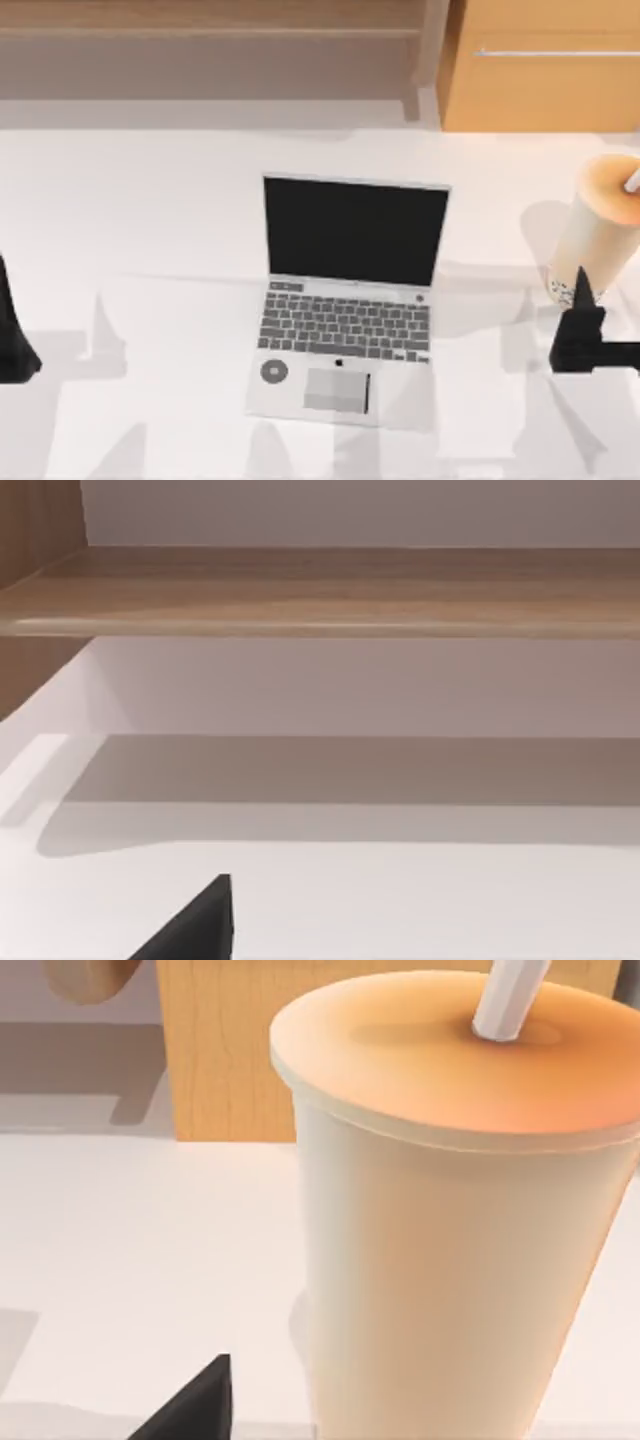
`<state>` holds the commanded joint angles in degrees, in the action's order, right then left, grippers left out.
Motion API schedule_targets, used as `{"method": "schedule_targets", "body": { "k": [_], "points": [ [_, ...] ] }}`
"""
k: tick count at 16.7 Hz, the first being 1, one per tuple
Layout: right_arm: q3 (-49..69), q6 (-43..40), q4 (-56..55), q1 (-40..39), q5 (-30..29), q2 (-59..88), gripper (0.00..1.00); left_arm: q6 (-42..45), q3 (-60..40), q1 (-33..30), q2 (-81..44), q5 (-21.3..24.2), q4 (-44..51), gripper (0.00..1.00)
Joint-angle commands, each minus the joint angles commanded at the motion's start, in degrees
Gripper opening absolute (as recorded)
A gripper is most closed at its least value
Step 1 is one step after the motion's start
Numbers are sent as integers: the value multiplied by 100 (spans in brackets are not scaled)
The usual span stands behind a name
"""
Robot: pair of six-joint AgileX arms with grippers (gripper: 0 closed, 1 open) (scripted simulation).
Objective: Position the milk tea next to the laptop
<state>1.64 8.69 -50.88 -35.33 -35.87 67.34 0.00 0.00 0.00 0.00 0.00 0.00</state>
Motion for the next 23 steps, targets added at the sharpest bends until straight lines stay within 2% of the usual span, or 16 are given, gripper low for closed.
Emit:
{"method": "schedule_targets", "body": {
  "k": [7,17,23],
  "points": [
    [21,-16,-90,39,30,100,100,0,0,0,0,0,0,100],
    [1158,-292,-1757,1145,1070,2755,100,0,0,0,0,0,0,100],
    [1249,-327,-1886,1266,1185,2947,100,0,0,0,0,0,0,100]
  ]
}}
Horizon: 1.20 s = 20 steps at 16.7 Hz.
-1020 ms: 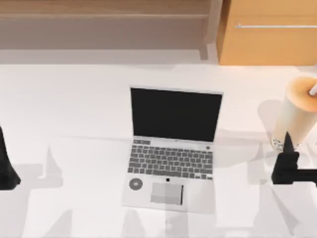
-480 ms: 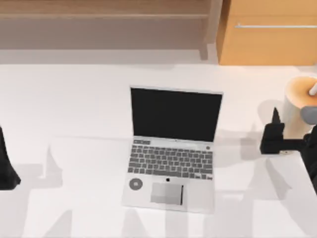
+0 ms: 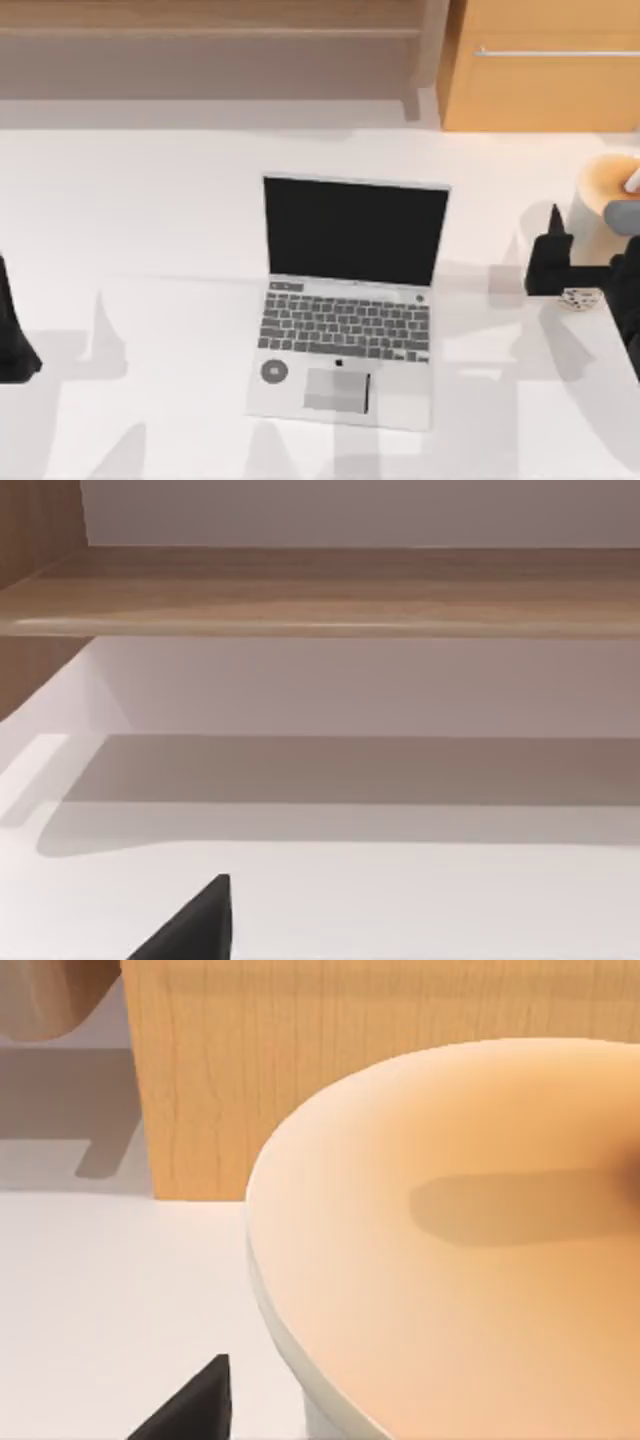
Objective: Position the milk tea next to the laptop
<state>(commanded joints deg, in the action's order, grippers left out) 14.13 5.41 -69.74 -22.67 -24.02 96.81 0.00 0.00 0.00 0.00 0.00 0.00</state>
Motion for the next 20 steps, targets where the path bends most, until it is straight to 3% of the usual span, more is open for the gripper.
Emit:
{"method": "schedule_targets", "body": {
  "k": [13,20],
  "points": [
    [0,0,0,0,0,0,2,0,0,0,0,0,0,100],
    [0,0,0,0,0,0,0,0,0,0,0,0,0,100]
  ]
}}
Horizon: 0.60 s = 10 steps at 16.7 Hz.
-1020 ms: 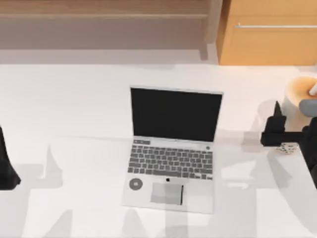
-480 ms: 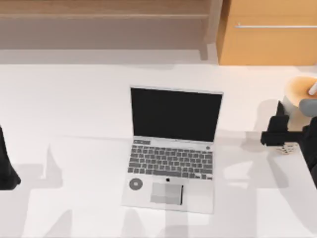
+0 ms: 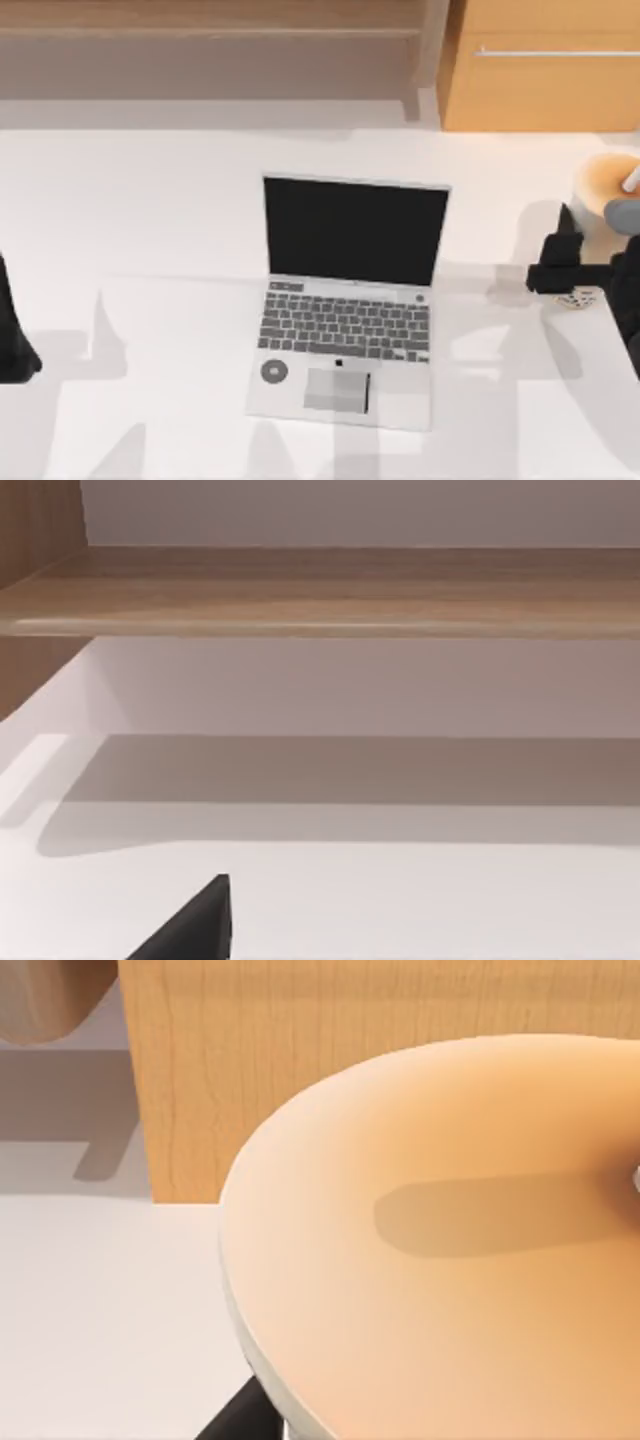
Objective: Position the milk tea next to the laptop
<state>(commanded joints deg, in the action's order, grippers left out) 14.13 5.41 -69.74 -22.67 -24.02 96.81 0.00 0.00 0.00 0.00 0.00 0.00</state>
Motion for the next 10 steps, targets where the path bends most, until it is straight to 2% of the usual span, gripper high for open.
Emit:
{"method": "schedule_targets", "body": {
  "k": [10],
  "points": [
    [46,9,471,-6,7,-414,0,0,0,0,0,0,0,100]
  ]
}}
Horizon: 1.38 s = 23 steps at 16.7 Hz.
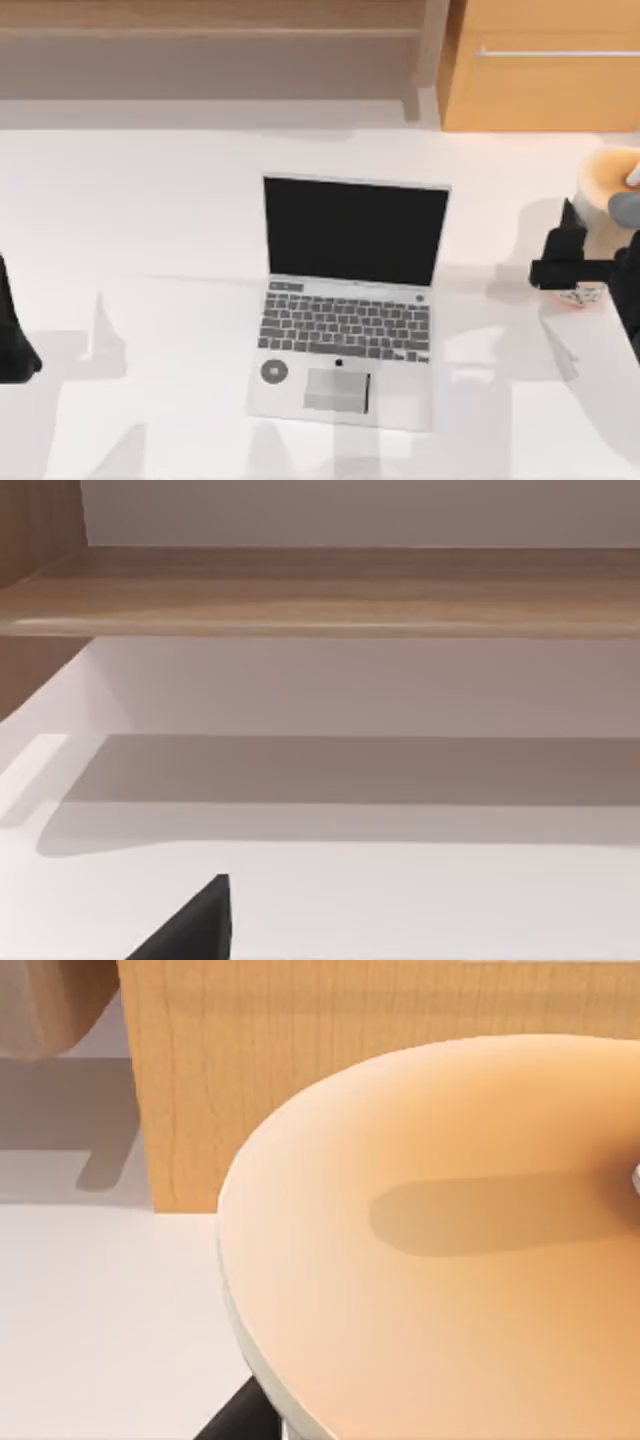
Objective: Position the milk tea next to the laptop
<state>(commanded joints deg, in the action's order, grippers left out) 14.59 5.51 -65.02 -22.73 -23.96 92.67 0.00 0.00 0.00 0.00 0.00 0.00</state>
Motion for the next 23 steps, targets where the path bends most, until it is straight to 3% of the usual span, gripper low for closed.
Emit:
{"method": "schedule_targets", "body": {
  "k": [8,14,23],
  "points": [
    [179,-1,-106,-115,-179,-220,0,0,0,0,0,0,0,100],
    [500,9,325,-785,-1057,-878,0,0,0,0,0,0,0,100],
    [563,455,2061,-2192,-2410,-1754,0,0,0,0,0,0,0,100]
  ]
}}
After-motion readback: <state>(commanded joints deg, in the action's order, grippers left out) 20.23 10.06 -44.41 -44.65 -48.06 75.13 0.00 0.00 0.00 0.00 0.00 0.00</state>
